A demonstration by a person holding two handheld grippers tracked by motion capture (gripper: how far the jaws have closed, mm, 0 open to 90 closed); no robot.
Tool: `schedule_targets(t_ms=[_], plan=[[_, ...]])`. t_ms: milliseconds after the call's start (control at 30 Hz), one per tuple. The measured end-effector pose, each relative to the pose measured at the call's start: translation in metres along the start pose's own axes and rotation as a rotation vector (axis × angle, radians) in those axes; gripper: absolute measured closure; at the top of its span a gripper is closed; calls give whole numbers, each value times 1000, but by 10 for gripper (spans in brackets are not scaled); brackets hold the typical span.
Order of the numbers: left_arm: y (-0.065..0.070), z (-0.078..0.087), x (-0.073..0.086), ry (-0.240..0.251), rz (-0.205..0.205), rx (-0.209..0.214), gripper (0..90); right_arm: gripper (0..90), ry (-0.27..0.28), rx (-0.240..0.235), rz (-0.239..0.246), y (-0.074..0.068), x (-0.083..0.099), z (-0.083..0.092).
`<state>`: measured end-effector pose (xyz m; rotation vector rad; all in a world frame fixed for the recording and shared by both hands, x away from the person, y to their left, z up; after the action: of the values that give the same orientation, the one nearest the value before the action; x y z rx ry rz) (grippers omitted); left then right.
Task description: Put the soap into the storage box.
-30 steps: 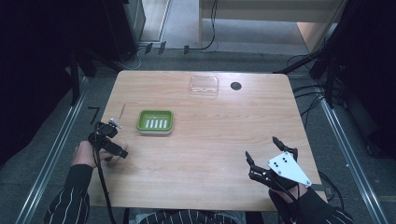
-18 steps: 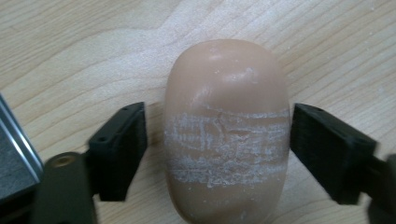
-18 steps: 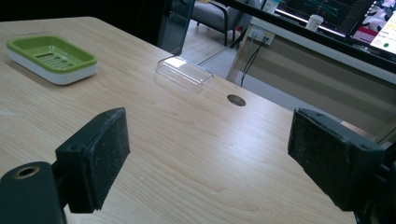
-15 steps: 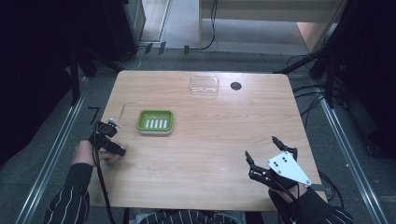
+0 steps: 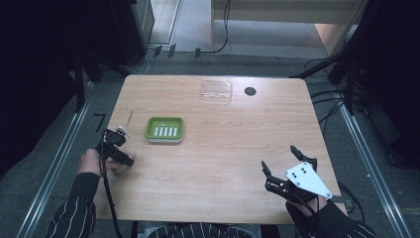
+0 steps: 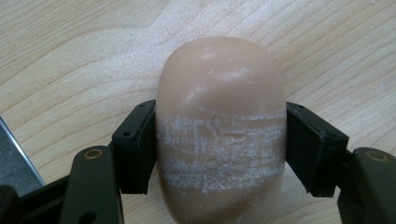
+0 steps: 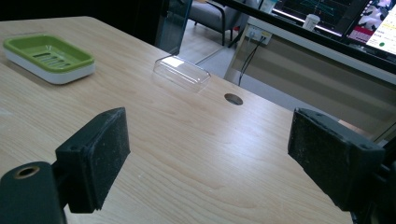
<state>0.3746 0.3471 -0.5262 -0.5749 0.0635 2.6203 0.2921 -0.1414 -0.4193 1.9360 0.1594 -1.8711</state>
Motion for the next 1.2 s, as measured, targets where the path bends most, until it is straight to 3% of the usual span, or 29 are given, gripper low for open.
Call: schedule_targets(t_ms=[600,967,1200], plan=[[4,10,-4,8,-33,19,337,135,0,2,-3,0,0,0],[5,17,-12,26,-75,21,337,134,-2,1,-3,0,0,0],[8,21,-23,28,-113,44,337,134,-3,0,-3,0,0,0]])
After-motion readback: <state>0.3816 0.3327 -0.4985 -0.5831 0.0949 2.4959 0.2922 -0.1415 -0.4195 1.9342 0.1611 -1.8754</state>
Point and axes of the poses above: each handheld gripper's, and its own axes: z roughly backward along the jaws, x roughly out of its underside, y roughly to its right, the point moved 8 cm from there along -z, roughly forward along the jaws, and after that the axes turned 15 degrees about y, right-handed, at the moved point
